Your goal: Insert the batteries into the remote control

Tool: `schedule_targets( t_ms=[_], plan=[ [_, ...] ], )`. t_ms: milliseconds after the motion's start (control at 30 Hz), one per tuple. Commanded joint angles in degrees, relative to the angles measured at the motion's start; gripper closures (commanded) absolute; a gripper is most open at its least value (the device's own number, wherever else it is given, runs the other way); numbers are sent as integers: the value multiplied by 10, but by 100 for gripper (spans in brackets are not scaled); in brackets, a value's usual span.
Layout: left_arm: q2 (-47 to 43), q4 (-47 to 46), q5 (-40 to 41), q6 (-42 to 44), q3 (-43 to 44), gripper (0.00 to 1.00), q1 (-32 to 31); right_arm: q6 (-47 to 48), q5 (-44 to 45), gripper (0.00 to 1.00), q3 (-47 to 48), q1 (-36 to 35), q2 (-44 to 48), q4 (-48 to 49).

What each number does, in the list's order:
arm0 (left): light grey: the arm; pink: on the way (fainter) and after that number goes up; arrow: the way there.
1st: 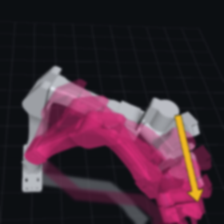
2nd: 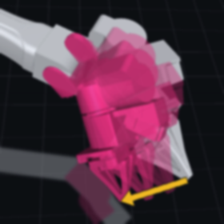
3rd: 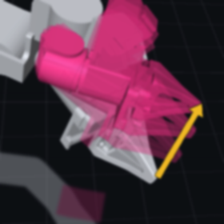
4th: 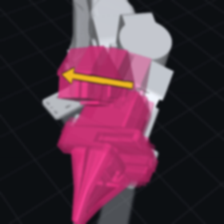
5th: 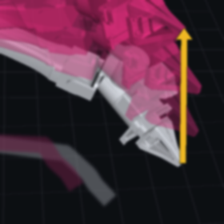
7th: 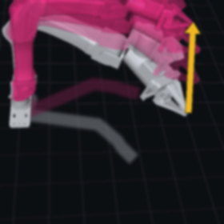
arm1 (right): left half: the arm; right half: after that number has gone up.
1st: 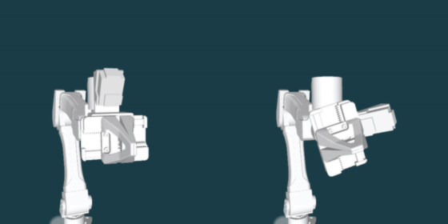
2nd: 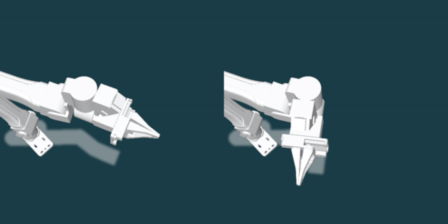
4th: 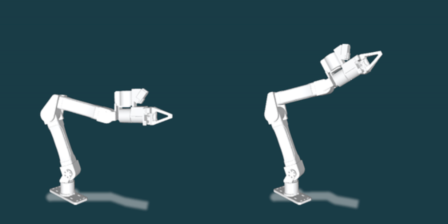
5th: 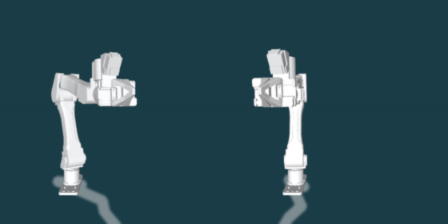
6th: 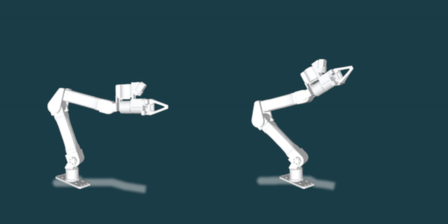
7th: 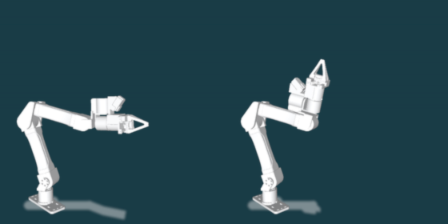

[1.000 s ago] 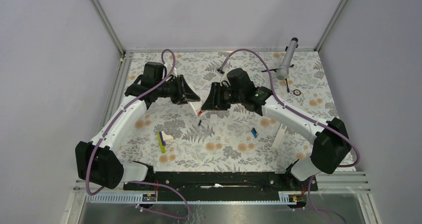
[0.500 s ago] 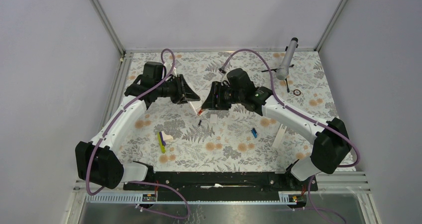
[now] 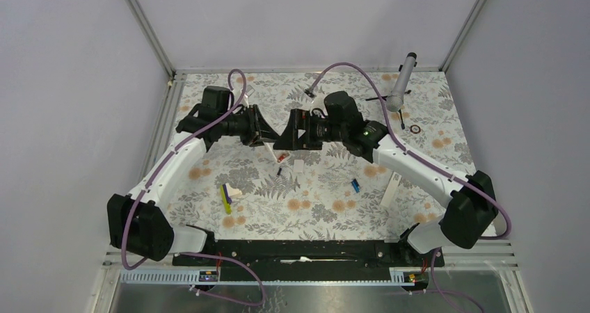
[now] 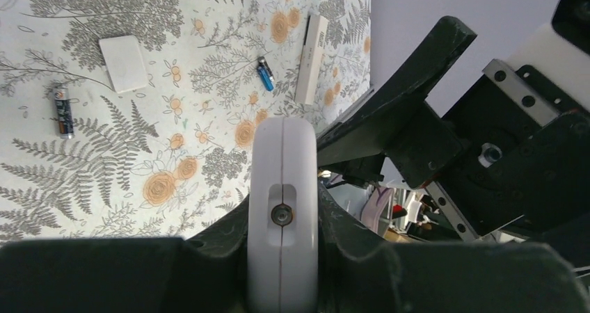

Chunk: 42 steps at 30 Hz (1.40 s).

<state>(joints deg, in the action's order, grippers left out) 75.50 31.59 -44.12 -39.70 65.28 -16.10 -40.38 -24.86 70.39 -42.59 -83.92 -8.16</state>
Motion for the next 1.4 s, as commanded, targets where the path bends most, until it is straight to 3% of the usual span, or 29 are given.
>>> schedule_targets(
  t_ms=[0,367,467,567,833,1367],
  plan=[
    [8,-4,-53,-10,37,100,2,60,-112,0,13,2,-21,11],
    [20,12,-82,-11,56,100,2,82,-188,2,24,2,-34,17],
    [23,12,-82,-10,57,100,2,80,-192,8,26,3,-37,18],
    [24,12,-85,-9,57,100,2,74,-201,23,27,2,-43,17],
    [21,12,-84,-6,55,100,2,63,-190,37,29,2,-48,18],
    [13,13,-86,-6,48,100,2,42,-165,50,27,2,-56,17]
  ],
)
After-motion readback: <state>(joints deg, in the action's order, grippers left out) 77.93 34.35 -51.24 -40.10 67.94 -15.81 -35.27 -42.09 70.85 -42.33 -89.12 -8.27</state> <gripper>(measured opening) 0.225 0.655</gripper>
